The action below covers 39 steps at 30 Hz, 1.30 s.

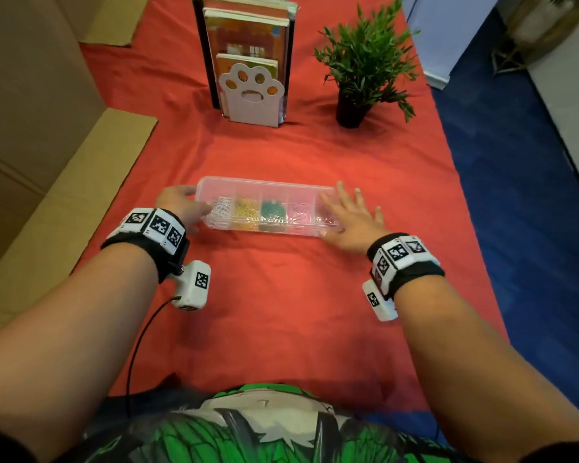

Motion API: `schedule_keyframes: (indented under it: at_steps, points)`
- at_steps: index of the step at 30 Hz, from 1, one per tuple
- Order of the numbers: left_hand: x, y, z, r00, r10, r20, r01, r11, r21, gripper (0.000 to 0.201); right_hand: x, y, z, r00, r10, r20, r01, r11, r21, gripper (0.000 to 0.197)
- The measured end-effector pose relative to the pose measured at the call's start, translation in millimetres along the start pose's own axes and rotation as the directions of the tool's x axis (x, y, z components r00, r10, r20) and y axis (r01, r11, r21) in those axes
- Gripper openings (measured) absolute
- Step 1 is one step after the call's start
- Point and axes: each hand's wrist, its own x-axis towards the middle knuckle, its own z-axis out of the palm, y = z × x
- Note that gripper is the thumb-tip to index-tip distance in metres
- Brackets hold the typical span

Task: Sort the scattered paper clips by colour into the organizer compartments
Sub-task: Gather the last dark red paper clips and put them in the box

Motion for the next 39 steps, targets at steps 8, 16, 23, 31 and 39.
schedule_keyframes:
  at_steps: [8,16,23,31,39]
  points:
    - [6.4,-7.3,2.9,0.994,0.077,-0.072,-0.071,0.993,0.089,0.052,-1.5,-7.8,32.8,0.958,-0.034,-0.285,-0.039,0.968,-0.247,0.063]
    - [11.8,-12.3,2.1,0.991,0.115,-0.072,-0.107,0.988,0.109,0.051,3.3,-43.9,23.0,0.970,-0.003,-0.245,-0.077,0.945,-0.318,0.073]
    - [16.8,-14.4,-0.5,0.984,0.169,-0.060,-0.158,0.975,0.156,0.051,25.4,-145.7,36.5,0.950,-0.176,-0.257,0.075,0.930,-0.359,0.078]
    - [21.2,-18.9,-3.2,0.973,0.222,-0.057,-0.206,0.956,0.208,0.051,39.1,-167.2,50.6,0.944,-0.121,-0.307,-0.038,0.885,-0.465,0.067]
    - [16.7,-19.4,-3.1,0.973,0.225,-0.059,-0.206,0.950,0.235,0.050,34.2,-163.8,44.4,0.961,-0.139,-0.241,0.037,0.922,-0.385,0.075]
